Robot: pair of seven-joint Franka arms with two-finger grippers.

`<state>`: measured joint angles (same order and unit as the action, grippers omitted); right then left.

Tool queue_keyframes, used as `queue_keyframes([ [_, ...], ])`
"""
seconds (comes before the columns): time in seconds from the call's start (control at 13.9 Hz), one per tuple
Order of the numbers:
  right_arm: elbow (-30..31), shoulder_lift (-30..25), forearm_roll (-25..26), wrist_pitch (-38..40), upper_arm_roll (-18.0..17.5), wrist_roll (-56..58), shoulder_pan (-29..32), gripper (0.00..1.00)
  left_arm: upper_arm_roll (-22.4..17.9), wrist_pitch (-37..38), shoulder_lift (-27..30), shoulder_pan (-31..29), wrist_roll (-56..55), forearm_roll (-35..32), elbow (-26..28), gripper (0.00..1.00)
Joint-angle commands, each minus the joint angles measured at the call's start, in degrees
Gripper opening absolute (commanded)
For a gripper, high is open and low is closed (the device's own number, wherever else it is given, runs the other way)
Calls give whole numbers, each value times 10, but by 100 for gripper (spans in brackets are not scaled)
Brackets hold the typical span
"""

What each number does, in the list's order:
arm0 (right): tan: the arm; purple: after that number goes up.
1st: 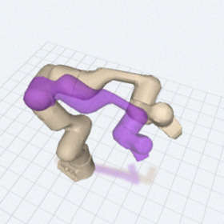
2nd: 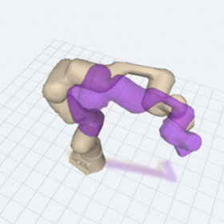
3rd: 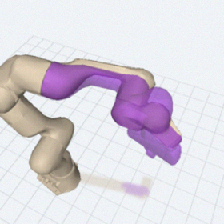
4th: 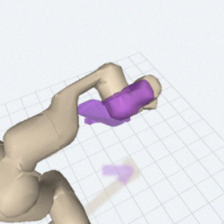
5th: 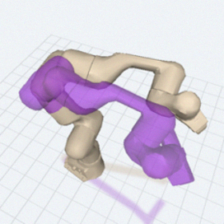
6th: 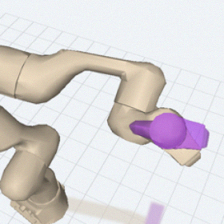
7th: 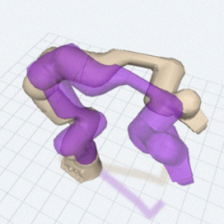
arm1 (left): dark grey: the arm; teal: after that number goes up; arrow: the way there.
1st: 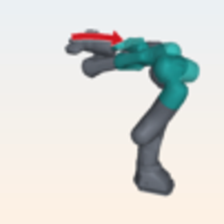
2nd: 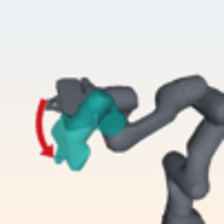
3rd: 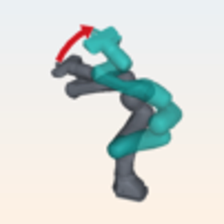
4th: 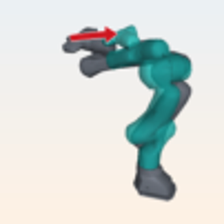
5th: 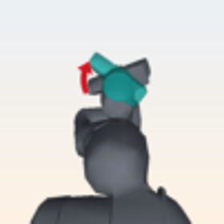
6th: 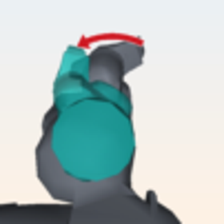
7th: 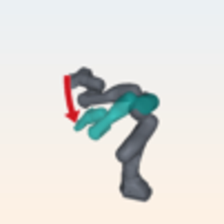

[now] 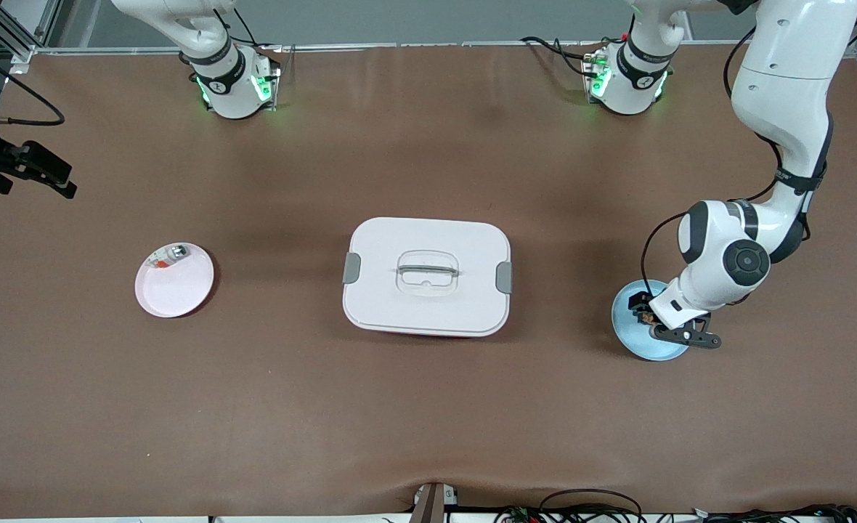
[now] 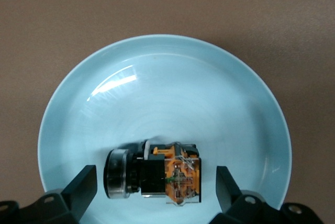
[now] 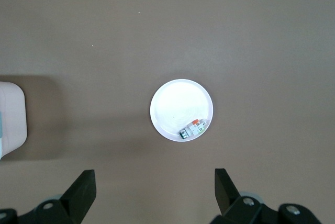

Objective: Transfer orange switch to right arm and place
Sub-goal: 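Lower the left gripper and grasp the black-and-orange switch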

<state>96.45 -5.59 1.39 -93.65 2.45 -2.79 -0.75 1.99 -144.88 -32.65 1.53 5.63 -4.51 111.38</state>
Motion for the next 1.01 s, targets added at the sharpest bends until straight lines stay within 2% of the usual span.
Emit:
queue_keyframes([
  [0.0,-13,6,-7,7,-1,3,1,100,-1,-11,-7,-1,6,-10,1,100],
  [0.14,-13,6,-7,7,-1,3,2,100,-1,-12,-8,-1,6,-10,1,100],
  [0.36,-13,5,-6,8,-1,5,2,100,-1,-15,-8,-2,6,-15,1,92],
  [0.57,-13,4,-2,9,-4,6,-1,100,-1,-15,-8,-3,6,-27,-2,76],
  [0.72,-13,4,-2,23,-4,5,-2,100,0,-15,-8,-3,6,-27,-3,54],
  [0.93,-14,3,-2,28,-5,5,-7,100,0,-14,-4,-2,6,-27,-4,12],
])
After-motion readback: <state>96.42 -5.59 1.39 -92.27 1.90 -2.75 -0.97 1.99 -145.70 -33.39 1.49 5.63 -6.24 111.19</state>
